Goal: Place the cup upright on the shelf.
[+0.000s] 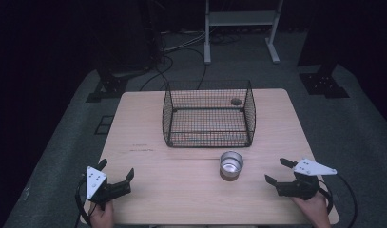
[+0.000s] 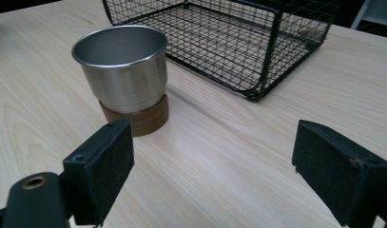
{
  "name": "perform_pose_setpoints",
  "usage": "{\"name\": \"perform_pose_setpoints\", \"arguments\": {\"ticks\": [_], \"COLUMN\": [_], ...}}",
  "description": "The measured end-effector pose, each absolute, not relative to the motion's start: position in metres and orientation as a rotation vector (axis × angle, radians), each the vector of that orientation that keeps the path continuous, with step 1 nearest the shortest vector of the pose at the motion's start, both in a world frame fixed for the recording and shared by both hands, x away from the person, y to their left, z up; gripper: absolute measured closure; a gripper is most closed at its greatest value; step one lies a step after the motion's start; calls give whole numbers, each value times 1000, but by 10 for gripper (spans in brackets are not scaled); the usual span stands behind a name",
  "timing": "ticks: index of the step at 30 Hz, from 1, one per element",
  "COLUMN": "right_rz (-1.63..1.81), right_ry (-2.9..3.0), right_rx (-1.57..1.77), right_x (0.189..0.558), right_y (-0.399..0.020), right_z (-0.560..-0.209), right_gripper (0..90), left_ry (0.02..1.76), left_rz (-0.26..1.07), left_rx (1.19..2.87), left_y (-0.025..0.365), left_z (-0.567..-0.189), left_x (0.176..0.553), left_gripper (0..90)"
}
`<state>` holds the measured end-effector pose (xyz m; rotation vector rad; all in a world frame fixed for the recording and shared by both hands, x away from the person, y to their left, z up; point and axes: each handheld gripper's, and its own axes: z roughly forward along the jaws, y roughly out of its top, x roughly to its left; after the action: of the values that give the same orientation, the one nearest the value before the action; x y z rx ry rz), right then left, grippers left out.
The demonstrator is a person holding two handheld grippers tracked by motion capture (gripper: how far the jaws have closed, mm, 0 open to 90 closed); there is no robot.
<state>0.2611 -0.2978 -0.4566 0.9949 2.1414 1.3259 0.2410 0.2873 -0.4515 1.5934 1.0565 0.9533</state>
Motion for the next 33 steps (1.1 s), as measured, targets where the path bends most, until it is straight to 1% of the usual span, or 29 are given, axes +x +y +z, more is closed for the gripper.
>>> {"name": "perform_pose_setpoints", "arguments": {"ticks": [11, 23, 30, 33], "right_rz": [1322, 1305, 1296, 1283], "right_ry": [2224, 2297, 2354, 2367], "right_rx": [936, 878, 848, 844], "right_x": [263, 269, 272, 274], "right_y": [-277, -253, -245, -241], "right_z": [-456, -454, -453, -452], "right_gripper": [129, 83, 77, 54], "left_ry": [1054, 1055, 1061, 1063], "left_rz": [953, 950, 954, 955], "left_rx": [1592, 1595, 1594, 1589], "left_y": [287, 286, 288, 289], "left_z": [-451, -452, -452, -452], "left_x": [241, 241, 242, 242], "left_gripper": [0, 0, 0, 0]}}
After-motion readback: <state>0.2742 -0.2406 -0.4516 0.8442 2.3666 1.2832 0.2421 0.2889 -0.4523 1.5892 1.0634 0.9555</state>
